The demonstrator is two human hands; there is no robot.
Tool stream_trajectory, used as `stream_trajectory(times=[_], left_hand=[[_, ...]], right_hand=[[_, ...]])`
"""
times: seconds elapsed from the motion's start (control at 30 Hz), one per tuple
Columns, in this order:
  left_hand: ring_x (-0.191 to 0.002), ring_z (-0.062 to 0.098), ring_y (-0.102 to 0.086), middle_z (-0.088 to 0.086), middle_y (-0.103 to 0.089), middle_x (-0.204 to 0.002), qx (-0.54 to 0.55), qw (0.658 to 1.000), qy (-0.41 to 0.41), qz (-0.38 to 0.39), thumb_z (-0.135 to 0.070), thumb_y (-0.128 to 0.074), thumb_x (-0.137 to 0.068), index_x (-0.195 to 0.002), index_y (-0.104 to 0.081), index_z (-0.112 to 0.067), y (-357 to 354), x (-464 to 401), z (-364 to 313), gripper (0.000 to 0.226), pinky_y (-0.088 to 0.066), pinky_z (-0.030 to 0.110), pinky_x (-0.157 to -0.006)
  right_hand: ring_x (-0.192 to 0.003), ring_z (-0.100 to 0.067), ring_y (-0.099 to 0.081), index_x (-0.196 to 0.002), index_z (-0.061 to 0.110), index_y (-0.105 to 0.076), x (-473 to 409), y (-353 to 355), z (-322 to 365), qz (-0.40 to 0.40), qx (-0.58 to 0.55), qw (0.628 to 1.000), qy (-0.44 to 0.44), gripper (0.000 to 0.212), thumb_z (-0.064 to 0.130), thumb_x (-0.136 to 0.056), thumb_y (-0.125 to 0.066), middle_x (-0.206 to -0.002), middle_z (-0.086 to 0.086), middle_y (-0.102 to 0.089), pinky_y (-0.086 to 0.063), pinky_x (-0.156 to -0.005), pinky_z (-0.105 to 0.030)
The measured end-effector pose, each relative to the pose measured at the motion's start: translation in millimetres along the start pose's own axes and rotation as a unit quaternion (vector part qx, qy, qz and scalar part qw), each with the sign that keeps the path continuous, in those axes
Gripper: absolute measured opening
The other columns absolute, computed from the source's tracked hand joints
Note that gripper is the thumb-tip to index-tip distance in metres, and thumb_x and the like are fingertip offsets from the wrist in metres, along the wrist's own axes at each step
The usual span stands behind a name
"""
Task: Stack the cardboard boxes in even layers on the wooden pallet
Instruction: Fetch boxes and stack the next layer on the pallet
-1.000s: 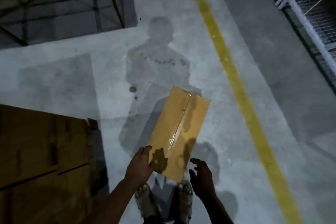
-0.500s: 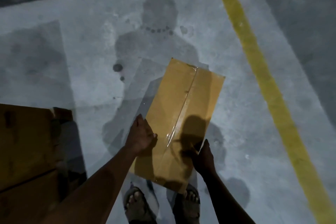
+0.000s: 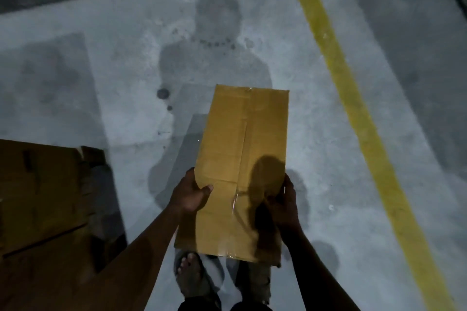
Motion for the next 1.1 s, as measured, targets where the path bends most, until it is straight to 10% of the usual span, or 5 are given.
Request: stream_trajectory(times=[0.23,0.37,0.57,0.8,1.1], left_hand=[[-0.118,0.018,-0.064,-0.008,-0.066,-0.133,0.063,0.996,-0.044,-0.043,-0.051,-0.079,-0.087,-0.142,-0.052,-0.033,65.0,116.7,-82.1,0.064,-0.052,0.039,-0.099],[-0.106,-0.003,-0.061,-0.019,-0.062,-0.122,0.119,0.988,-0.066,-0.077,-0.048,-0.079,-0.089,-0.134,-0.05,-0.044,109.8,200.2,-138.4,0.054,-0.053,0.027,-0.09],[-0.106,0.004,-0.06,-0.009,-0.056,-0.131,0.149,0.975,-0.096,-0.133,-0.057,-0.076,-0.088,-0.133,-0.044,-0.052,175.4,323.0,-213.0,0.055,-0.05,0.026,-0.08],[-0.109,0.016,-0.065,-0.007,-0.057,-0.133,0.177,0.959,-0.131,-0.179,-0.07,-0.073,-0.083,-0.133,-0.046,-0.054,248.3,452.6,-266.2,0.059,-0.059,0.048,-0.092],[-0.106,0.015,-0.066,-0.007,-0.057,-0.132,0.202,0.931,-0.16,-0.26,-0.069,-0.073,-0.081,-0.136,-0.047,-0.047,312.2,583.1,-292.1,0.065,-0.061,0.042,-0.086]], right_hand=[[-0.112,-0.024,-0.062,-0.146,0.035,-0.042,58.0,60.8,94.5,0.023,0.003,1.0,-0.008,0.06,0.046,-0.089,-0.055,-0.122,0.001,-0.061,-0.055,-0.093,-0.057],[-0.096,-0.025,-0.068,-0.137,0.039,-0.053,95.2,109.0,186.2,0.025,-0.007,0.998,0.063,0.046,0.016,-0.097,-0.057,-0.11,0.003,-0.07,-0.057,-0.079,-0.043],[-0.136,-0.021,-0.046,-0.155,0.031,-0.037,150.2,166.3,288.3,0.021,0.008,0.998,0.063,0.077,0.066,-0.089,-0.056,-0.146,0.005,-0.048,-0.042,-0.113,-0.053],[-0.136,-0.018,-0.047,-0.151,0.047,-0.036,226.2,210.0,412.8,0.049,-0.019,0.992,0.113,0.069,0.07,-0.089,-0.056,-0.145,0.009,-0.045,-0.045,-0.111,-0.052],[-0.131,-0.019,-0.048,-0.155,0.041,-0.033,304.3,227.3,534.9,0.087,-0.018,0.979,0.186,0.055,0.045,-0.104,-0.055,-0.142,0.009,-0.038,-0.043,-0.112,-0.047]])
Point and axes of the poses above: each hand's wrist, its own x-axis away from the middle knuckle, its own y-axis out of the back of the hand, z = x × y, the point moved 9 cm from there along -x, towards the middle knuckle
